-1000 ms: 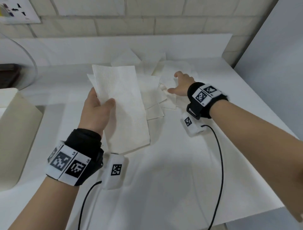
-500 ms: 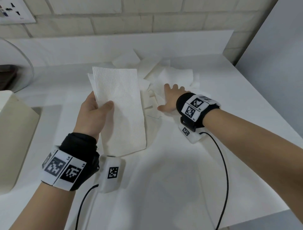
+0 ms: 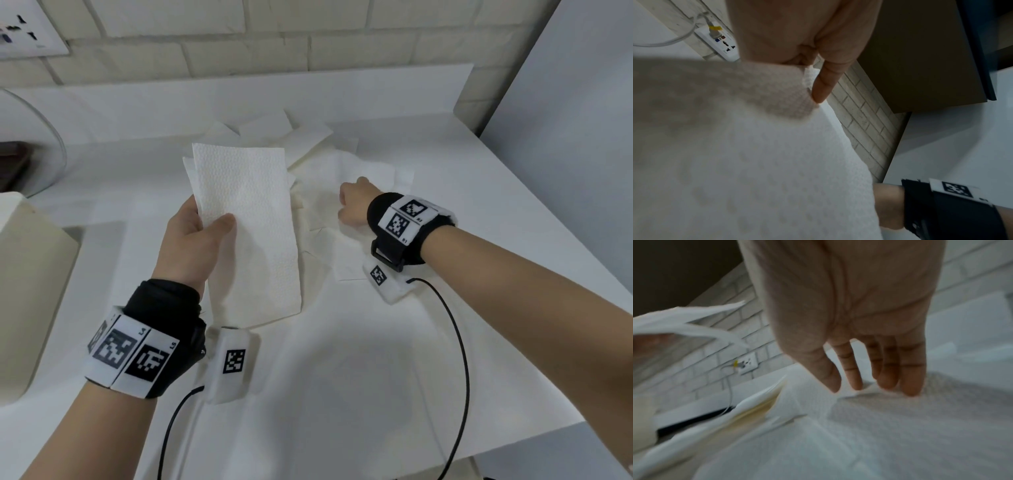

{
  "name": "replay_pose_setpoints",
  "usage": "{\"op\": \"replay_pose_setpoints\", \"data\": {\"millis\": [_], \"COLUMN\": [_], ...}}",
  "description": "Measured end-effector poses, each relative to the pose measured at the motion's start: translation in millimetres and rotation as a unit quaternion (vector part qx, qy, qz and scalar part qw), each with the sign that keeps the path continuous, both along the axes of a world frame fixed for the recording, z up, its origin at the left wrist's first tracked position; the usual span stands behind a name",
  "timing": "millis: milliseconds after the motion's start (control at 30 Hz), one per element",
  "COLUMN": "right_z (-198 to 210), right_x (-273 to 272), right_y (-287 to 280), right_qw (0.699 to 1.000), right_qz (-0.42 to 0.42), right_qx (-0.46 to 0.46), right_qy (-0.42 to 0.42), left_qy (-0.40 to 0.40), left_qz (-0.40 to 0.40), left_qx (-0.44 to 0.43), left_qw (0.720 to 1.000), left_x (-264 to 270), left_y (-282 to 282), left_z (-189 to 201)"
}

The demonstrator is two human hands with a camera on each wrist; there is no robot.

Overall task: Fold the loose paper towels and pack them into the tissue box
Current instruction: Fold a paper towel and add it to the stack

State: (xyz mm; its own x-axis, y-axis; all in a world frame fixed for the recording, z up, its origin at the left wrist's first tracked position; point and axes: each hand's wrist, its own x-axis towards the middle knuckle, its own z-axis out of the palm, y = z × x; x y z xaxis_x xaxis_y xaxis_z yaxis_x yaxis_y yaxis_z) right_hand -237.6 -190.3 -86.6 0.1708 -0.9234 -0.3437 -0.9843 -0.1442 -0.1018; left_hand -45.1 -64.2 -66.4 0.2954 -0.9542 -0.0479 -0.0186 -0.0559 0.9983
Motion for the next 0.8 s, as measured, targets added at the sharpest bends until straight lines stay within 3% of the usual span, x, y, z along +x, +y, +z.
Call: {"op": "replay_pose_setpoints", "data": {"millis": [300, 433, 567, 667, 733, 800], "right_z": [-8.3, -7.9, 7.6, 34.3, 50.3, 62.4], "right_x": [-18.6, -17.4, -22.9, -28.4, -30.5, -28.8], "right_y": [-6.4, -7.7, -5.4, 7.7, 18.9, 32.9], "right_qw": [0.992, 0.986, 0.970, 0.913, 0.853, 0.783], "right_qz": [-0.080, -0.114, -0.080, -0.055, -0.060, -0.068], "right_qx": [-0.042, 0.018, -0.069, -0.146, -0.168, -0.133], "right_qy": [-0.082, -0.124, -0.220, -0.376, -0.490, -0.604], "left_qy": [-0.015, -0.018, 0.008, 0.025, 0.044, 0.074], "left_qz": [-0.019, -0.024, 0.006, 0.049, 0.065, 0.065], "left_qx": [0.010, 0.008, 0.008, 0.004, 0.005, 0.008], "left_qw": [1.000, 1.000, 1.000, 0.998, 0.997, 0.995], "left_x": [-6.4, -6.4, -1.6, 0.8, -0.8, -5.0], "left_y": [2.5, 3.3, 1.8, -0.3, -1.4, -1.1], "left_z": [-2.6, -0.6, 1.2, 1.1, 1.2, 3.9]}}
